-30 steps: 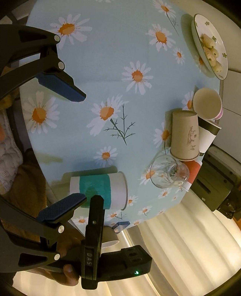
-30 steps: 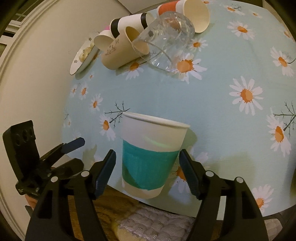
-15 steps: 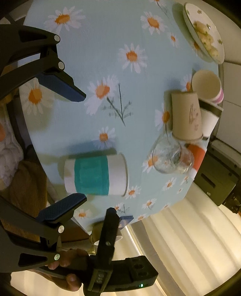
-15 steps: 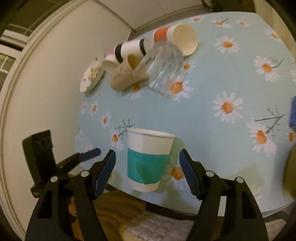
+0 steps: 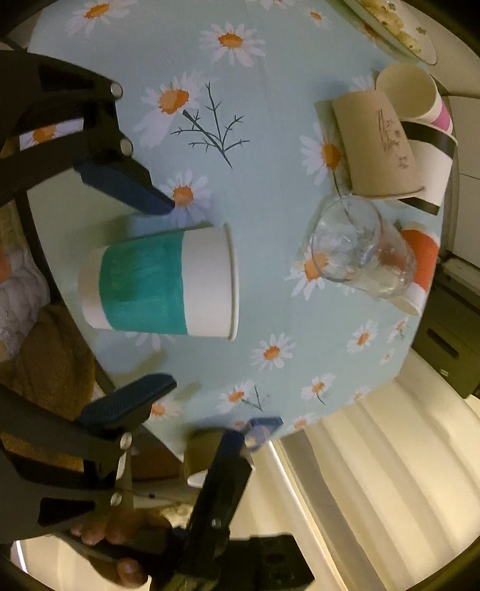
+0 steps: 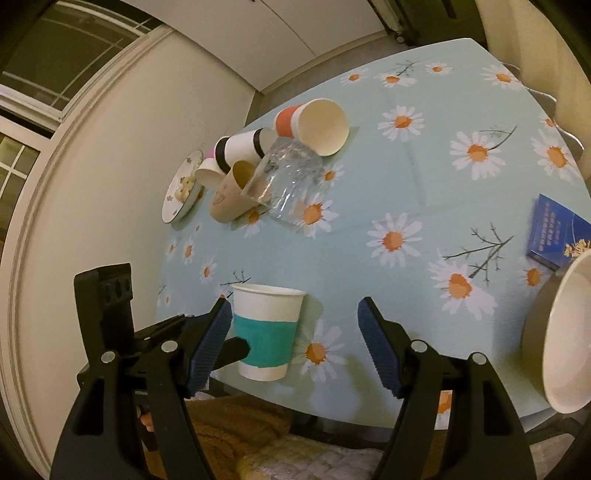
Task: Flip cup upright
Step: 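Grasp the teal-banded cup with the left gripper while the right gripper releases it, then rotate the teal-banded cup upright with the left gripper and lower it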
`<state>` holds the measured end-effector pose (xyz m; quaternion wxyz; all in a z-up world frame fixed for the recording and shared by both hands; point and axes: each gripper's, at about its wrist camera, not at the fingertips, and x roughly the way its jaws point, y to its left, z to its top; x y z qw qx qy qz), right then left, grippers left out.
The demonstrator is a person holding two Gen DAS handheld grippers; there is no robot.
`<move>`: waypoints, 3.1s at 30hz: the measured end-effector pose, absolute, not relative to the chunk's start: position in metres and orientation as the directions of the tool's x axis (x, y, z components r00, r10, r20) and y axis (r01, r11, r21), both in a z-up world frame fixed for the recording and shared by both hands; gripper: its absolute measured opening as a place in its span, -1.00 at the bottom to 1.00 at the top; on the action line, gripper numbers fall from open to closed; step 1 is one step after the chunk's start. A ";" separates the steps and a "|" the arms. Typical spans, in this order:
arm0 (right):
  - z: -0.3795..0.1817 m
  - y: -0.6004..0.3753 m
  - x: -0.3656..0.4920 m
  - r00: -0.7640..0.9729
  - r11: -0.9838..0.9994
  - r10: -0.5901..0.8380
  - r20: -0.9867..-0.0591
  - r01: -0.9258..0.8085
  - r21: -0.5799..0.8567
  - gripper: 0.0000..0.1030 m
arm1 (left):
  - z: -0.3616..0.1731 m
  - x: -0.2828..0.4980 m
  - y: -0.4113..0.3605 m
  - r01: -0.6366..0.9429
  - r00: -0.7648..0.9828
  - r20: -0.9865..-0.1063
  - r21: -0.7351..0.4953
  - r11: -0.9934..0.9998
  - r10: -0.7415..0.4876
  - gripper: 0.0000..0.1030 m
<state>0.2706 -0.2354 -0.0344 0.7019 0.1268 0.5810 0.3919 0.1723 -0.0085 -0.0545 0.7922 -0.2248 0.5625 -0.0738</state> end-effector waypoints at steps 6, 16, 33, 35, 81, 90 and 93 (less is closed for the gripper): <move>-0.033 -0.234 0.269 0.010 0.655 0.698 -0.716 -0.414 0.633 0.37 | -0.064 0.182 -0.018 -0.136 0.327 -0.873 -0.423 0.896 -0.362 0.46; -0.037 -0.232 0.269 0.007 0.660 0.690 -0.724 -0.417 0.625 0.37 | -0.073 0.191 -0.020 -0.145 0.295 -0.890 -0.401 0.904 -0.348 0.22; -0.036 -0.225 0.263 0.000 0.647 0.693 -0.721 -0.439 0.623 0.37 | -0.032 0.150 -0.005 -0.155 0.556 -0.810 -0.323 0.934 -0.188 0.22; -0.036 -0.224 0.262 -0.003 0.647 0.693 -0.721 -0.440 0.623 0.37 | -0.030 0.143 -0.003 -0.166 0.601 -0.782 -0.326 0.930 -0.167 0.22; -0.052 -0.194 0.240 -0.039 0.645 0.648 -0.760 -0.503 0.576 0.37 | -0.100 0.077 -0.067 -0.396 0.883 -0.261 0.032 0.918 0.390 0.25; -0.052 -0.190 0.236 -0.033 0.647 0.641 -0.767 -0.513 0.563 0.37 | -0.099 0.079 -0.065 -0.396 0.880 -0.273 0.027 0.918 0.388 0.39; -0.053 -0.190 0.235 -0.035 0.649 0.639 -0.768 -0.512 0.563 0.37 | -0.099 0.080 -0.064 -0.395 0.880 -0.278 0.023 0.918 0.386 0.40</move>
